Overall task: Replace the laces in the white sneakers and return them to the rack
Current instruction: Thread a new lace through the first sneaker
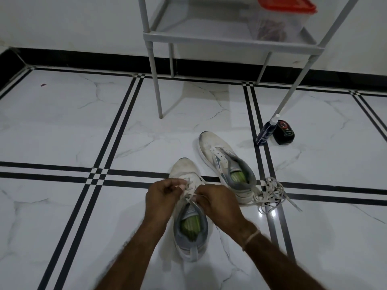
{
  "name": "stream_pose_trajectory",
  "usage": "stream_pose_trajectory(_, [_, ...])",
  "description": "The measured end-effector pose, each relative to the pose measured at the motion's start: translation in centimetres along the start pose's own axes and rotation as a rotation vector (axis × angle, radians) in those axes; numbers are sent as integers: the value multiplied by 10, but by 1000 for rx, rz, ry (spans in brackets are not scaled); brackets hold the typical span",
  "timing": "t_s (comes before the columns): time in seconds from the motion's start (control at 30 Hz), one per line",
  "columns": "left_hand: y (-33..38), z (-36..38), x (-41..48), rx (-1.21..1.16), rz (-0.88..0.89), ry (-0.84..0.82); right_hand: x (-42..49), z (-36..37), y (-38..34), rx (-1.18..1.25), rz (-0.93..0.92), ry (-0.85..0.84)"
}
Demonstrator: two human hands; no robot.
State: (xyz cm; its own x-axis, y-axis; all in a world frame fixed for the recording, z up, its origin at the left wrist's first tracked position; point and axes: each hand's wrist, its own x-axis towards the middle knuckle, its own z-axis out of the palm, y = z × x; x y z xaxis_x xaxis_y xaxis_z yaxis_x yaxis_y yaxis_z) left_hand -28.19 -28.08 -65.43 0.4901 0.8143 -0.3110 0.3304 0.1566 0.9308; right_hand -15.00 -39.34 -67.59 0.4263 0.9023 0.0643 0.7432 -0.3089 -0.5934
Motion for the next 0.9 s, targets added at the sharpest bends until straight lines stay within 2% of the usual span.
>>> stream_pose_trajectory(0.1, [-3, -9, 5, -634, -204, 256, -6, 4, 5, 199, 59, -13])
stream_pose_trajectory(0.13, [-10, -16, 9, -748, -252, 364, -6, 5, 5, 286, 99, -25])
stream_pose_trajectory(0.17, [-22, -24, 12, -693, -273, 458, -6, 5, 6, 361, 139, -36])
stream_pose_trajectory(0.2, [-34, -30, 12, -457, -268, 520, -7, 6, 8, 418, 170, -45])
stream_pose_trajectory(0.23, [-43, -35, 8, -68, -215, 544, -7, 7, 9, 450, 182, -46])
stream_pose_trajectory(0.27, [-49, -37, 2, 316, -119, 555, -8, 7, 9, 461, 187, -40])
stream_pose_trajectory(0.3, [-54, -36, -1, 551, 35, 565, -8, 7, 9, 462, 185, -35])
stream_pose_trajectory(0.33, [-54, -33, -2, 625, 187, 507, -7, 7, 9, 464, 185, -33])
stream_pose_trajectory(0.4, [-49, -22, -3, 448, 360, 202, -6, 9, 11, 476, 190, -34])
stream_pose_trajectory(0.43, [-49, -19, -5, 379, 357, 49, -6, 11, 12, 479, 194, -35])
stream_pose_trajectory(0.47, [-47, -17, -6, 339, 345, -37, -6, 12, 13, 480, 201, -37])
stream_pose_trajectory(0.53, [-43, -15, -5, 292, 316, -71, -5, 12, 13, 494, 211, -43])
stream_pose_trajectory(0.6, [-40, -16, -5, 272, 299, -27, -3, 10, 12, 518, 211, -53])
stream_pose_trajectory(0.8, [-42, -26, 0, 372, 226, -152, -3, 4, 12, 669, 269, -70])
stream_pose_trajectory(0.9, [-44, -37, 6, 448, 249, -181, -5, -2, 11, 730, 289, -51])
